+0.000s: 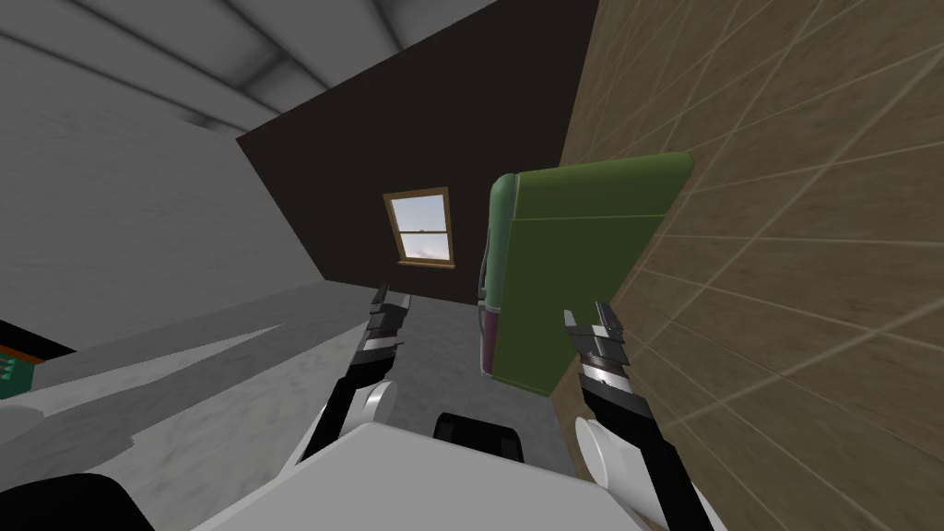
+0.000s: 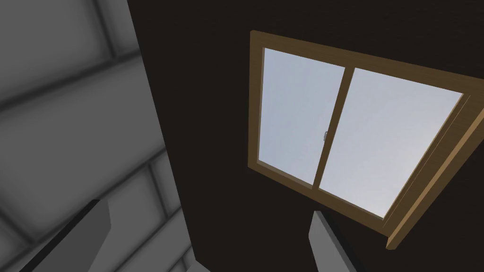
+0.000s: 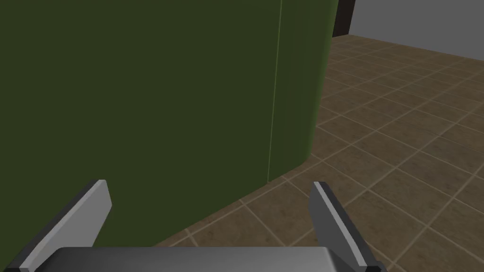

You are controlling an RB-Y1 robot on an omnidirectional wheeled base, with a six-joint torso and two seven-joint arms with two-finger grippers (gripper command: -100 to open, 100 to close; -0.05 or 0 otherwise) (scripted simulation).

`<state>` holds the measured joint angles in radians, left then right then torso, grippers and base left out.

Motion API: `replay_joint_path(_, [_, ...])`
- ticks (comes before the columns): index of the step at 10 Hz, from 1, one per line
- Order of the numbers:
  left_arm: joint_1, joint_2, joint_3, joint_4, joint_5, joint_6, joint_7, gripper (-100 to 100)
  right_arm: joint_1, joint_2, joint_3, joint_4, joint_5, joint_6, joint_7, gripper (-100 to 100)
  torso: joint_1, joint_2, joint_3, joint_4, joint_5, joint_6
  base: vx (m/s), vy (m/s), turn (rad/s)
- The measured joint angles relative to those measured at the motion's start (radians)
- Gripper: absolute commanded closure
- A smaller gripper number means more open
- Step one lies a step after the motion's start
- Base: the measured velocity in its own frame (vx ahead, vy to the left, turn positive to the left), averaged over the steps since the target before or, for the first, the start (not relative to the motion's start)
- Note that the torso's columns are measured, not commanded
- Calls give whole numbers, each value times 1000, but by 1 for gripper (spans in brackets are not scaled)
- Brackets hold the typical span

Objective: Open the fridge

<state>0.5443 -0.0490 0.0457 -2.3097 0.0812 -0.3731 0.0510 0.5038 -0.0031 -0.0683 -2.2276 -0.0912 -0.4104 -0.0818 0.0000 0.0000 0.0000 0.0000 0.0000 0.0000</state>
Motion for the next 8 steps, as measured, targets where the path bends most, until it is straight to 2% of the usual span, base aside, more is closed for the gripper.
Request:
replay_joint_path(2, [0,0,0,0,0,0,0,0,0,0,0,0,0,0,0,0,0,104,-209,105,0,0,0,0,0])
replay_joint_path(8, [0,0,0,0,0,0,0,0,0,0,0,0,0,0,0,0,0,544,-1087,544,0,0,0,0,0])
